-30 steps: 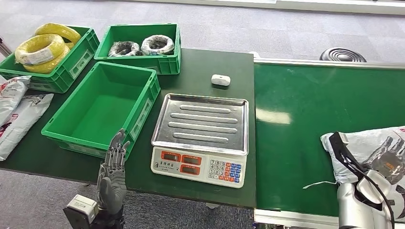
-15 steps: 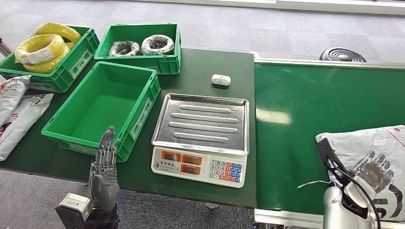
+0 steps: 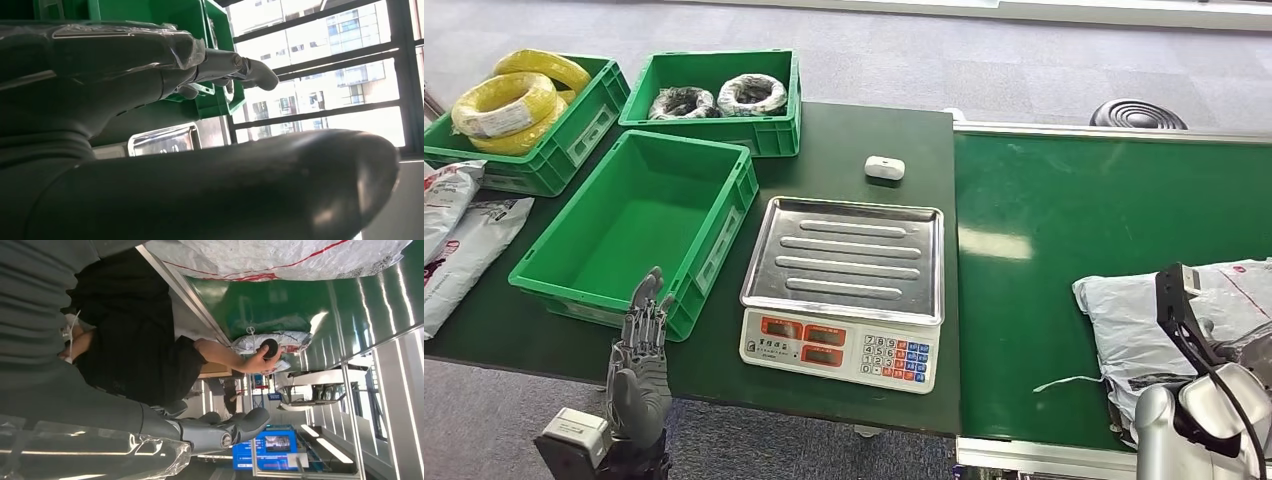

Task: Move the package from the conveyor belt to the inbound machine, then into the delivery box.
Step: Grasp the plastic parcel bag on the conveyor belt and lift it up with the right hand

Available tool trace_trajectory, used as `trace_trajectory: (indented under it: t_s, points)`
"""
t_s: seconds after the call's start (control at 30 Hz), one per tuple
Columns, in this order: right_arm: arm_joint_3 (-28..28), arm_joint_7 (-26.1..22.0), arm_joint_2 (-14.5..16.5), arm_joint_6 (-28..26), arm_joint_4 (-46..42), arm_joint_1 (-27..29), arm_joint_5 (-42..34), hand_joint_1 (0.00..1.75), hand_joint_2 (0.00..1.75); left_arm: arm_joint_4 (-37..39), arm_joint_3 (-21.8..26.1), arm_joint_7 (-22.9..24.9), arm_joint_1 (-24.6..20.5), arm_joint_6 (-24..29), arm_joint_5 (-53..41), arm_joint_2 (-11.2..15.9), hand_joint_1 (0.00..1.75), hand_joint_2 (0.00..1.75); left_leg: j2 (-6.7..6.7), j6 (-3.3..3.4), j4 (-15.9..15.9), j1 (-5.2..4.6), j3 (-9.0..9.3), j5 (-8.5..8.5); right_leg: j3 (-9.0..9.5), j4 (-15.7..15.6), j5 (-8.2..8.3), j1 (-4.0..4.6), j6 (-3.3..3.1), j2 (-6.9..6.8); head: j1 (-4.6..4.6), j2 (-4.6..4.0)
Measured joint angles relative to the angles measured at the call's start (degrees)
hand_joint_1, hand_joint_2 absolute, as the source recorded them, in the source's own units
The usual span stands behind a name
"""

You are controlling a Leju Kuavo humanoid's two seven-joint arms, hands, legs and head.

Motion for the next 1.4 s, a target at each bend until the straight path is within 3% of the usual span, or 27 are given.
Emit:
trace_trajectory:
  t_s: [0.2, 0.43, 0.53, 0.67, 0.8, 1.0, 1.23, 1.3, 1.37, 1.4]
  points:
    - [-1.0, -4.26, -2.71, -1.87, 7.99, -3.34, 0.0, 0.0, 0.0, 0.04, 0.27, -0.81, 0.29, 0.0, 0.33, 0.04, 0.0, 0.0, -0.17, 0.02, 0.01, 0.0, 0.05, 0.03, 0.02, 0.0, 0.0, -0.01, 0.01, -0.09, -0.01, 0.0]
    - [-3.95, -9.32, -3.22, -1.96, 15.73, -5.74, -0.22, 0.0, 0.0, 0.21, 0.47, -0.99, 0.17, -0.04, 0.36, 0.17, 0.0, 0.0, -0.23, 0.02, 0.01, 0.0, 0.03, 0.03, -0.01, 0.0, 0.0, 0.0, 0.01, -0.11, -0.02, 0.0]
    - [-7.41, -19.1, -2.99, 1.79, 20.52, -7.27, -4.14, 0.0, 0.0, 0.69, 0.52, -1.16, -0.36, -0.34, 0.42, 0.37, 0.0, 0.0, -0.23, 0.02, 0.01, 0.0, 0.03, 0.03, 0.0, 0.0, 0.0, 0.0, 0.01, -0.12, -0.01, 0.0]
    - [-11.41, -35.26, -3.7, 12.18, 29.11, -9.23, -13.46, 0.0, 0.0, 2.05, 0.59, -1.42, -1.76, -1.01, 0.49, 0.72, 0.0, 0.0, -0.24, 0.02, 0.01, -0.01, 0.03, 0.04, 0.03, 0.0, 0.0, -0.01, 0.01, -0.12, 0.0, 0.0]
    - [-12.37, -45.45, -4.75, 17.38, 35.8, -10.94, -16.96, 0.0, 0.0, 3.13, 0.86, -1.58, -2.9, -1.2, 0.69, 0.94, 0.0, 0.0, -0.17, 0.02, 0.01, 0.0, 0.04, 0.04, 0.03, 0.01, 0.01, 0.01, 0.02, -0.1, -0.01, 0.0]
    - [-8.17, -54.75, -4.62, 23.0, 37.09, -11.37, -18.97, 0.0, 0.0, 3.37, 1.34, -1.61, -3.27, -1.62, 0.55, 1.01, 0.0, 0.0, -0.16, 0.02, 0.0, 0.03, 0.04, 0.04, 0.02, 0.01, 0.01, 0.04, 0.02, -0.09, -0.01, 0.0]
    - [1.93, -56.84, -5.8, 25.23, 36.23, -11.66, -17.98, 0.0, 0.0, 3.52, 1.93, -1.62, -3.53, -1.73, 0.32, 1.51, 0.0, 0.0, -0.18, 0.02, 0.01, 0.01, 0.04, 0.05, 0.05, 0.01, 0.02, 0.02, 0.02, -0.09, -0.01, 0.0]
    - [5.13, -57.38, -6.69, 25.96, 36.36, -12.29, -18.29, 0.0, 0.87, 3.57, 1.97, -1.62, -3.59, -1.31, 0.2, 1.73, 0.0, 0.0, -0.15, 0.02, 0.01, 0.0, 0.04, 0.05, 0.04, 0.01, 0.02, 0.01, 0.02, -0.09, -0.01, 0.0]
    - [8.49, -57.76, -7.7, 26.33, 36.76, -13.27, -19.4, 0.87, 1.75, 3.6, 1.97, -1.62, -3.56, -0.6, 0.12, 1.95, 0.0, 0.0, -0.14, 0.02, 0.01, 0.0, 0.05, 0.05, 0.04, 0.01, 0.02, 0.01, 0.03, -0.09, 0.0, 0.0]
    - [9.98, -57.81, -8.15, 26.34, 37.1, -13.81, -20.15, 1.31, 1.75, 3.6, 1.97, -1.63, -3.49, -0.23, 0.18, 2.06, 0.0, 0.0, -0.16, 0.03, 0.02, 0.0, 0.05, 0.05, 0.03, 0.01, 0.02, 0.01, 0.03, -0.09, 0.0, 0.0]
